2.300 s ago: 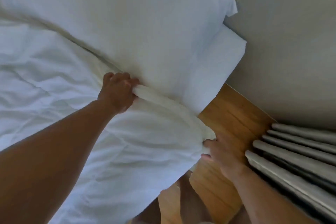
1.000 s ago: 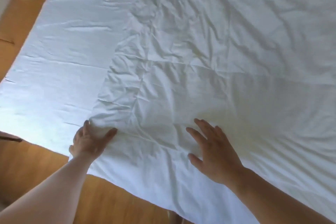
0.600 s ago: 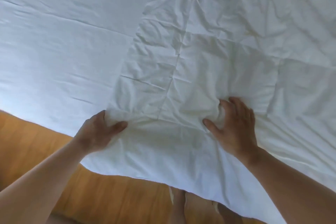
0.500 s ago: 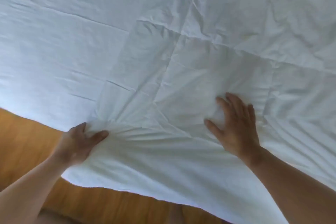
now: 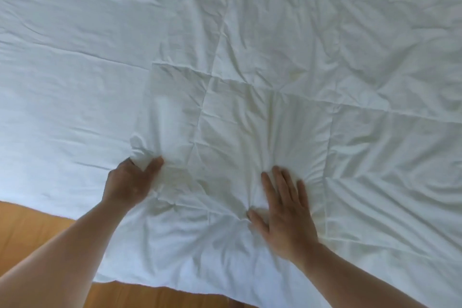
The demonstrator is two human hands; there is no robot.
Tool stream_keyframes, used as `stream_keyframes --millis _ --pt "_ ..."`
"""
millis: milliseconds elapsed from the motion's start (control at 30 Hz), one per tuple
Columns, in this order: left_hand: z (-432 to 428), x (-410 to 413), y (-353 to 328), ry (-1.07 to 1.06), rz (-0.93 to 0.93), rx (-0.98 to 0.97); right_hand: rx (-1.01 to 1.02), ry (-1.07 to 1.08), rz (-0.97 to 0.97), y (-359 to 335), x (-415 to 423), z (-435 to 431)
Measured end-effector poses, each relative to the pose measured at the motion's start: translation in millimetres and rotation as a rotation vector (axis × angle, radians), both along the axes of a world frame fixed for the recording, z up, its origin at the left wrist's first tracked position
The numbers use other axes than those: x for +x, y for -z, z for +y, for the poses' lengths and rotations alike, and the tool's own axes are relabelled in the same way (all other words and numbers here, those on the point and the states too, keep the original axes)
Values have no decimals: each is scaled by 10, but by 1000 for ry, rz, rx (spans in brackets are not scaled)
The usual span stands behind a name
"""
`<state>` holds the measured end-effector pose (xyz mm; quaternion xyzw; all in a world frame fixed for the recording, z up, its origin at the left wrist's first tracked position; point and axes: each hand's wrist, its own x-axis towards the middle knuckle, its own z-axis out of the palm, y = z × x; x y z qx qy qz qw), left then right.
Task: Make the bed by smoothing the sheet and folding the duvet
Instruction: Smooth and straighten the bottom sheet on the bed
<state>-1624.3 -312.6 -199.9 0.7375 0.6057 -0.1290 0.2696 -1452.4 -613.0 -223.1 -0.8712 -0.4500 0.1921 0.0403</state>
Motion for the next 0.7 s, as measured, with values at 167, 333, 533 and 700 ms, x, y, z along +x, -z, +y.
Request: stream_keyframes --millis 167,333,533,700 --pt "293 -627 -79 -98 148 59 -46 -58 -1 -172 395 -306" --pt "314 -226 -61 -145 341 116 -127 -37 57 -202 942 -649" --pt "-530 1631 -88 543 -98 285 41 56 -47 -372 1709 -565" --pt "-1391 3491 -51 818 -274 266 -68 174 -161 -388 3191 -608"
